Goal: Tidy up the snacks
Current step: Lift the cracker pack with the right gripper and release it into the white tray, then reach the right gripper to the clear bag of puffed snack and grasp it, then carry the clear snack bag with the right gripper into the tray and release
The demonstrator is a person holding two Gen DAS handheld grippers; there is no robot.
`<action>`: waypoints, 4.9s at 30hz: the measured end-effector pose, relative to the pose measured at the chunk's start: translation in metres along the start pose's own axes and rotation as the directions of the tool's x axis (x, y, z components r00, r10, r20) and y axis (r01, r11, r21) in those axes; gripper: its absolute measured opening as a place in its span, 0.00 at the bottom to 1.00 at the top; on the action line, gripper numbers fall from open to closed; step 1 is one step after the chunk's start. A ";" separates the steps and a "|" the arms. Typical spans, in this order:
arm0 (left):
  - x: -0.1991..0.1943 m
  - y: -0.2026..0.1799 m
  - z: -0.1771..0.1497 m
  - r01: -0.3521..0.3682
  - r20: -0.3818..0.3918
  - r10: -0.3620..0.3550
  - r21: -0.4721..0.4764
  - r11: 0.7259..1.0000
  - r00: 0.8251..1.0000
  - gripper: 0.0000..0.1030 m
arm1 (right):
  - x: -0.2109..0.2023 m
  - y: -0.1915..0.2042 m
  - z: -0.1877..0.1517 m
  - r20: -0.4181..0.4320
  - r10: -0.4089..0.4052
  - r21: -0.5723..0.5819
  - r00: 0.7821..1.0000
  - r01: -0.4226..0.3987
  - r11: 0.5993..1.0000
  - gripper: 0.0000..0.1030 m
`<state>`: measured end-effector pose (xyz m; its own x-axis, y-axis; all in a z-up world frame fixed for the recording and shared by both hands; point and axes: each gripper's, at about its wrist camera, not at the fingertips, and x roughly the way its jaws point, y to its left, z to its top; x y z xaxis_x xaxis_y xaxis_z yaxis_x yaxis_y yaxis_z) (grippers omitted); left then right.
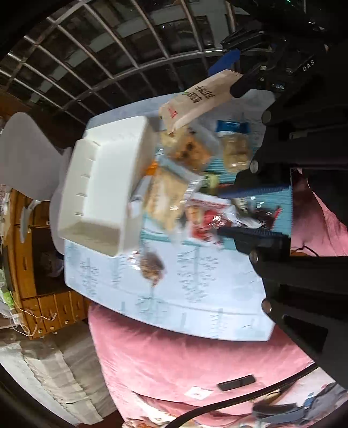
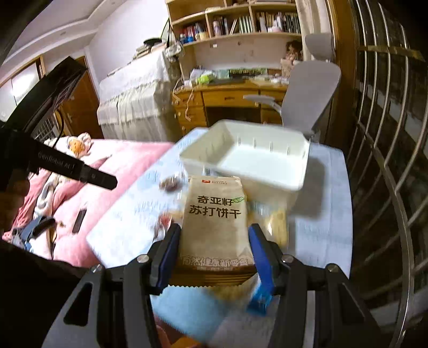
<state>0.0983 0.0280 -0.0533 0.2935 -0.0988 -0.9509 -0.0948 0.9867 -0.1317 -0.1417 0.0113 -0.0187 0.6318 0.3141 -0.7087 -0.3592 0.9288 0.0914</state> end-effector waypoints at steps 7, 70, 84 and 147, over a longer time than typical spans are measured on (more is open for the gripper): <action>-0.002 0.016 0.066 0.030 0.048 -0.032 0.043 0.999 0.998 0.16 | 0.035 -0.010 0.061 0.072 -0.054 0.019 0.996 0.053 0.998 0.51; 0.097 0.023 -0.079 0.021 -0.135 -0.027 -0.048 0.999 0.990 0.57 | 0.027 -0.088 -0.092 -0.336 0.017 0.575 0.942 0.190 0.796 0.53; 0.165 0.033 -0.070 -0.001 -0.263 -0.016 -0.064 0.998 0.965 0.60 | 0.097 -0.104 -0.129 -0.384 0.360 0.908 0.850 0.278 0.313 0.53; 0.087 0.034 -0.065 0.131 0.014 -0.131 -0.058 0.990 0.991 0.06 | 0.093 -0.054 -0.037 -0.259 0.215 0.919 0.942 0.172 0.354 0.48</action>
<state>0.0591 0.0441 -0.1586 0.3167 -0.2250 -0.9215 -0.1106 0.9561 -0.2714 -0.0893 -0.0166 -0.1158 0.3401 0.4442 -0.8289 0.6132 0.5636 0.5535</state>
